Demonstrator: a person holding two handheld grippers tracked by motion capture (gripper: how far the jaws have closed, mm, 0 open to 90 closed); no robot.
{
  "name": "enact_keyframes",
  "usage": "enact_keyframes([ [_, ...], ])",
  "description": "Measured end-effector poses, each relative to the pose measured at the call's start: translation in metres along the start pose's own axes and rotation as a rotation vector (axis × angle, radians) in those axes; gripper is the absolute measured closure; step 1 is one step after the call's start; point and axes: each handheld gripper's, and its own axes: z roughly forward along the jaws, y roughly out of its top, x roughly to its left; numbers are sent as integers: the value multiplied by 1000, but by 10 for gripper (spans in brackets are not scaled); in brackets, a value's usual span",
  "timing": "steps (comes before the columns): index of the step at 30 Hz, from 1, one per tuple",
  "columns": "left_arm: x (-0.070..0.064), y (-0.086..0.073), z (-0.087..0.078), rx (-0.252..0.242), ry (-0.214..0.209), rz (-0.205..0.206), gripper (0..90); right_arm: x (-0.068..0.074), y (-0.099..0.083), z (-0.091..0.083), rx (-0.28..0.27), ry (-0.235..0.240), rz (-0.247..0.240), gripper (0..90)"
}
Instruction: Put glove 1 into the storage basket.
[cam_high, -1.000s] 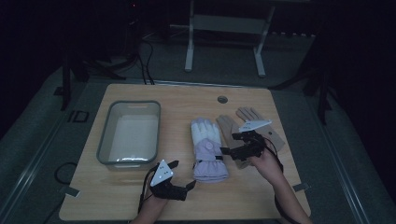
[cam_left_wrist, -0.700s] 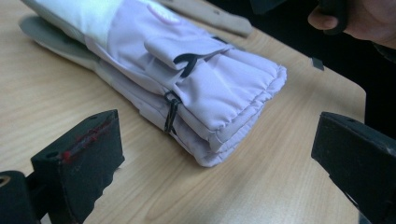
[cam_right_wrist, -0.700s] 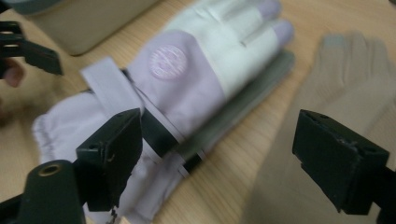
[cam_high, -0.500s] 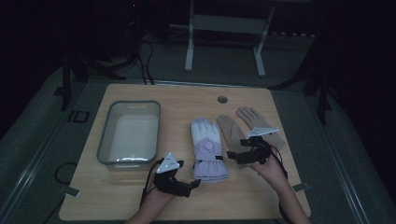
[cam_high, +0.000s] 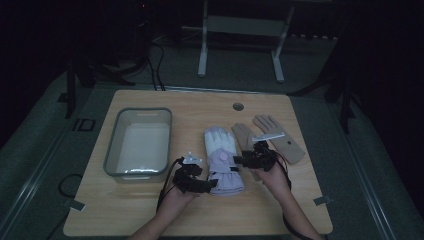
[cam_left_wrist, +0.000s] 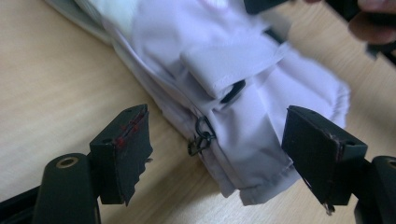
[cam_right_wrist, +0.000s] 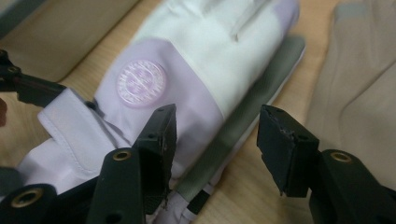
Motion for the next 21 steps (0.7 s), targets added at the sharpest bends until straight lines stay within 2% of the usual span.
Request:
enact_keyframes([
  [1,1,-2,4,16,-13,-12,238,-2,-2,4,18,15,16,453],
  [4,4,-5,13,47,-17,-35,238,-5,-7,11,50,19,39,444],
  [7,6,-8,19,57,-30,-44,243,-7,-12,18,86,25,45,446],
  [9,8,-10,22,64,-56,-49,272,-9,-13,23,111,30,61,460],
  [11,11,-11,24,67,-94,-49,354,-11,-13,27,129,49,64,491],
  [12,10,-12,24,67,-115,-46,408,-11,-13,29,136,59,58,556],
  [13,10,-12,25,69,-116,-38,464,-10,-13,30,136,80,52,609],
  [15,11,-12,25,70,-136,-53,535,-6,-13,31,142,70,37,674],
  [16,10,-12,24,71,-138,-52,578,-4,-12,30,142,64,31,706],
  [18,8,-12,22,71,-132,-49,643,-3,-12,30,139,65,52,753],
  [21,6,-10,20,71,-125,-49,698,0,-13,25,113,63,62,796],
])
